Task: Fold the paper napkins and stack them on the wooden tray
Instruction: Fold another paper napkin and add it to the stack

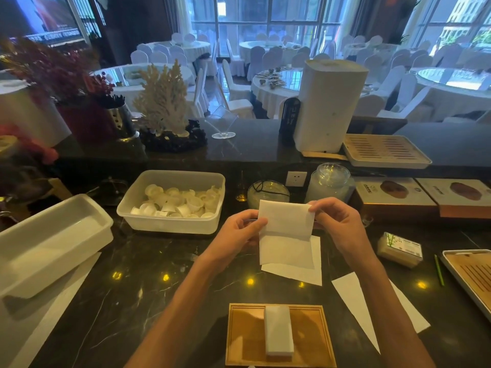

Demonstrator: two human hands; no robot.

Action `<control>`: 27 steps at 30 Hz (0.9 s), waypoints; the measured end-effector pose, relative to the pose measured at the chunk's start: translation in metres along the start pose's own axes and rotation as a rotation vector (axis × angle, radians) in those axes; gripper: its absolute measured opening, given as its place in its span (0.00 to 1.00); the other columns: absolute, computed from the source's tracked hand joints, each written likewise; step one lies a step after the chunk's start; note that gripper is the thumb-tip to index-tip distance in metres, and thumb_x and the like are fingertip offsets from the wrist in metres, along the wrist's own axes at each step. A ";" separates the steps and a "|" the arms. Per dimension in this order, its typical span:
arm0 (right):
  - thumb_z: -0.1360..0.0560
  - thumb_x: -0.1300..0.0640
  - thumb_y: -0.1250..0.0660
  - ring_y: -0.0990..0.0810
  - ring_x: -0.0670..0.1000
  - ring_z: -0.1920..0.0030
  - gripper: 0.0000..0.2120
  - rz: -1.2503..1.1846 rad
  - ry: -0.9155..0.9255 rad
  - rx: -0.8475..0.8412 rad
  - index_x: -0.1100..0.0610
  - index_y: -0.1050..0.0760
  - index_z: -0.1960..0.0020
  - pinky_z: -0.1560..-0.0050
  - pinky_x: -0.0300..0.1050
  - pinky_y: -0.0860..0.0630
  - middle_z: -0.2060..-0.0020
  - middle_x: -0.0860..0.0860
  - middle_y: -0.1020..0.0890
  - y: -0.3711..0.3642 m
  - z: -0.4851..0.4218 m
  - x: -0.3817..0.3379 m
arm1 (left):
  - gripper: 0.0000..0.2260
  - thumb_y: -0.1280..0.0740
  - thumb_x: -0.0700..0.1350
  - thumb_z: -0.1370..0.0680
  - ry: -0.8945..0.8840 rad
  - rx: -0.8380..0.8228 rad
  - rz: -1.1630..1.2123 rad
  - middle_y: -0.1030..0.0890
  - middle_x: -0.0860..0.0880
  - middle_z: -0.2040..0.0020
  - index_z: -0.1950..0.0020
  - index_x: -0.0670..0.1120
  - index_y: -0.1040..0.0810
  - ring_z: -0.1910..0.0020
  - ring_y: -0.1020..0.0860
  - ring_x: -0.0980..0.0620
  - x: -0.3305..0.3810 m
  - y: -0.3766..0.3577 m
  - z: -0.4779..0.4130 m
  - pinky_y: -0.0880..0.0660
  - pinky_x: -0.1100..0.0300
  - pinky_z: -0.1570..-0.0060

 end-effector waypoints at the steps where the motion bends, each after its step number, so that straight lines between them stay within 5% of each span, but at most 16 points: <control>1: 0.21 0.66 0.33 0.17 0.45 0.48 0.15 0.002 0.002 -0.004 0.48 0.18 0.56 0.58 0.35 0.18 0.55 0.41 0.15 0.000 0.001 0.000 | 0.12 0.31 0.55 0.25 0.004 0.005 0.003 0.15 0.56 0.48 0.44 0.54 0.20 0.48 0.15 0.55 -0.001 0.000 0.000 0.17 0.61 0.54; 4: 0.20 0.64 0.34 0.17 0.43 0.47 0.19 -0.007 0.001 0.018 0.40 0.17 0.55 0.59 0.33 0.19 0.54 0.38 0.16 0.000 0.001 -0.001 | 0.08 0.31 0.50 0.22 0.007 0.016 0.017 0.14 0.55 0.48 0.44 0.53 0.19 0.47 0.14 0.53 -0.003 0.000 -0.002 0.16 0.59 0.52; 7: 0.19 0.52 0.35 0.17 0.40 0.46 0.15 -0.110 -0.108 0.024 0.34 0.26 0.37 0.59 0.33 0.19 0.49 0.32 0.17 -0.003 -0.002 0.006 | 0.07 0.31 0.47 0.21 0.001 0.040 0.034 0.14 0.53 0.47 0.44 0.51 0.19 0.47 0.14 0.53 -0.003 -0.001 -0.004 0.16 0.57 0.51; 9: 0.22 0.42 0.35 0.16 0.46 0.45 0.21 -0.280 -0.315 -0.026 0.36 0.32 0.30 0.52 0.42 0.17 0.45 0.36 0.19 -0.011 -0.003 0.020 | 0.06 0.31 0.46 0.21 -0.001 0.064 0.048 0.14 0.52 0.46 0.44 0.51 0.19 0.47 0.14 0.53 -0.003 -0.001 -0.005 0.16 0.58 0.51; 12: 0.30 0.35 0.32 0.15 0.47 0.47 0.22 -0.208 -0.396 -0.123 0.38 0.26 0.37 0.56 0.43 0.16 0.48 0.39 0.16 -0.020 0.007 0.033 | 0.06 0.30 0.45 0.21 0.003 0.094 0.039 0.15 0.50 0.45 0.44 0.51 0.20 0.47 0.14 0.52 -0.004 0.000 -0.007 0.16 0.56 0.50; 15: 0.32 0.39 0.29 0.15 0.41 0.50 0.19 -0.138 -0.369 -0.135 0.39 0.24 0.43 0.61 0.38 0.17 0.52 0.37 0.15 -0.026 0.020 0.038 | 0.07 0.30 0.45 0.21 0.004 0.099 0.013 0.15 0.48 0.43 0.44 0.52 0.20 0.46 0.14 0.51 -0.006 0.000 -0.008 0.16 0.54 0.48; 19: 0.24 0.49 0.29 0.14 0.42 0.51 0.10 -0.116 -0.364 -0.098 0.44 0.22 0.43 0.61 0.37 0.18 0.53 0.38 0.14 -0.027 0.020 0.043 | 0.07 0.30 0.44 0.21 0.004 0.103 -0.012 0.15 0.49 0.44 0.43 0.51 0.20 0.47 0.14 0.52 -0.008 0.003 -0.009 0.16 0.54 0.48; 27: 0.24 0.53 0.27 0.14 0.41 0.51 0.10 -0.082 -0.374 -0.059 0.45 0.20 0.44 0.62 0.36 0.18 0.52 0.39 0.14 -0.023 0.017 0.046 | 0.08 0.30 0.43 0.21 -0.008 0.106 -0.034 0.14 0.50 0.44 0.44 0.54 0.21 0.47 0.14 0.53 -0.010 0.004 -0.012 0.16 0.57 0.50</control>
Point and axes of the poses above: each hand's wrist, its own z-axis away from the middle knuckle, its own y-axis out of the back of the hand, x = y × z, the point moved 5 cm from there along -z, towards the middle knuckle
